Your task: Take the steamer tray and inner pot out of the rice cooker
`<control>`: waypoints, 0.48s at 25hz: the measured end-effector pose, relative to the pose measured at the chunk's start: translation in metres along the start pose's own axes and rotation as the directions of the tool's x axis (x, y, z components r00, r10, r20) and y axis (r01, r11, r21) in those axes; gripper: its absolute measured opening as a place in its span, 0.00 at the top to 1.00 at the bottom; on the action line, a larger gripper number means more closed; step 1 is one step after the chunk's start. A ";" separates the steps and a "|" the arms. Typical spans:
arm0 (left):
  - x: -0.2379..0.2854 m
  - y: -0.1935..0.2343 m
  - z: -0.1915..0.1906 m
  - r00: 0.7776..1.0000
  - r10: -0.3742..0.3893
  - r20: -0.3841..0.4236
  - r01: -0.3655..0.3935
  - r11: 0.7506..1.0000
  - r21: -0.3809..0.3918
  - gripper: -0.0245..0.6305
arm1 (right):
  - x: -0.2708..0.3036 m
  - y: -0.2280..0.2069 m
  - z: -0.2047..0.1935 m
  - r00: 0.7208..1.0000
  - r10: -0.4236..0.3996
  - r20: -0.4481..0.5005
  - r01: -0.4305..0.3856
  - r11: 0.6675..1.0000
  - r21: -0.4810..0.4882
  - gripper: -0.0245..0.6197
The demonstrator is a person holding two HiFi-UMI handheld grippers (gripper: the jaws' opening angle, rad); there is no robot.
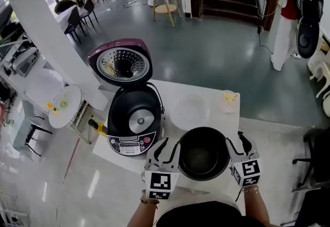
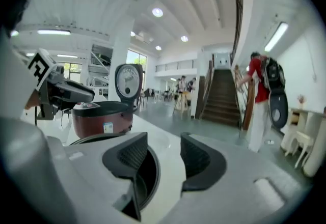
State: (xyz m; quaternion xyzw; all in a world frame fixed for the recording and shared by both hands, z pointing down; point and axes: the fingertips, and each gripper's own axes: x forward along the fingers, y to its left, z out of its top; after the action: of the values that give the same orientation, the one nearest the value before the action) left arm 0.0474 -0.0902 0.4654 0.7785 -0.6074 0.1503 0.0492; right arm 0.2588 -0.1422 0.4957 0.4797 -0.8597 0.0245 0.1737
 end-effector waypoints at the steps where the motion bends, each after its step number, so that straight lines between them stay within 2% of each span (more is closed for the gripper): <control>1: -0.010 0.003 0.012 0.999 0.016 0.039 -0.016 1.000 0.004 0.75 | -0.010 0.002 0.018 0.997 -0.011 0.075 0.016 0.998 -0.059 0.66; 2: -0.019 0.006 0.023 0.997 0.029 0.075 -0.029 1.000 0.001 0.75 | -0.020 0.006 0.035 0.989 -0.014 0.145 0.031 0.993 -0.116 0.70; 4: -0.036 0.011 0.041 0.989 0.040 0.142 -0.036 0.999 -0.027 0.75 | -0.040 0.020 0.064 0.967 0.006 0.254 0.042 0.982 -0.184 0.85; 7: -0.050 0.011 0.050 0.981 0.037 0.192 -0.028 0.998 -0.050 0.75 | -0.059 0.035 0.081 0.946 0.047 0.321 0.017 0.981 -0.194 0.96; 12: -0.062 0.015 0.045 0.976 0.095 0.197 -0.082 0.994 -0.073 0.92 | -0.070 0.035 0.082 0.941 0.043 0.336 -0.007 0.994 -0.108 0.96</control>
State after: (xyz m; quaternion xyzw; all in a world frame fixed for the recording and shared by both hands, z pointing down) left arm 0.0277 -0.0475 0.4027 0.7598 -0.6478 0.0538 0.0060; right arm 0.2407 -0.0831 0.4008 0.4559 -0.8829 -0.1013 0.0484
